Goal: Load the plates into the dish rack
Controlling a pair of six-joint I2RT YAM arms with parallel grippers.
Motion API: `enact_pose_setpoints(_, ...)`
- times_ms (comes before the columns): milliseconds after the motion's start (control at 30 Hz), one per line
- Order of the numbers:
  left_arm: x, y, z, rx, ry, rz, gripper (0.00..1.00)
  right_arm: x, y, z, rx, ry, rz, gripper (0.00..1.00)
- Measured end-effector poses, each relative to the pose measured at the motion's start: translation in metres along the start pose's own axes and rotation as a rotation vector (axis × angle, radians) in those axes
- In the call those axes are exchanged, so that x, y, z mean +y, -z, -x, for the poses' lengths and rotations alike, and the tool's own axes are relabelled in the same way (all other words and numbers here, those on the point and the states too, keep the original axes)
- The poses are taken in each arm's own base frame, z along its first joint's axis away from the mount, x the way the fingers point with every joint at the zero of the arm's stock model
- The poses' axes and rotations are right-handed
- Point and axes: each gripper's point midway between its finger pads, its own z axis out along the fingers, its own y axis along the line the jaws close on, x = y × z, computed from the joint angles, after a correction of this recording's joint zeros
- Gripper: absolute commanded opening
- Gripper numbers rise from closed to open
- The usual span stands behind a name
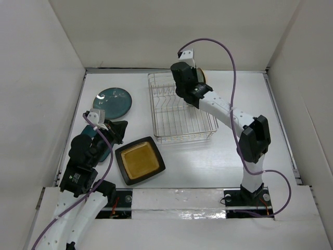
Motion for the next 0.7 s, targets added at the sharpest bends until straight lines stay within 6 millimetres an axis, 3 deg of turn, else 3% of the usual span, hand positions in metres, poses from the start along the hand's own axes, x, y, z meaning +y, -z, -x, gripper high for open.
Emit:
enact_pose_setpoints(133,0.001,-0.001,-0.002,0.009,0.003,0.004,0.05,0.001,-0.007,-0.013,0.029,0.068,-0.028,0.0)
enact_pose_setpoints(500,0.002,-0.004,-0.005,0.022,0.004,0.01,0.1,-0.006,-0.025,-0.024,0.05,0.077,-0.03,0.0)
enact_pose_setpoints(700,0.004,-0.006,-0.006,0.028,0.005,0.018,0.11,0.021,-0.038,-0.059,0.091,0.116,0.023,0.0)
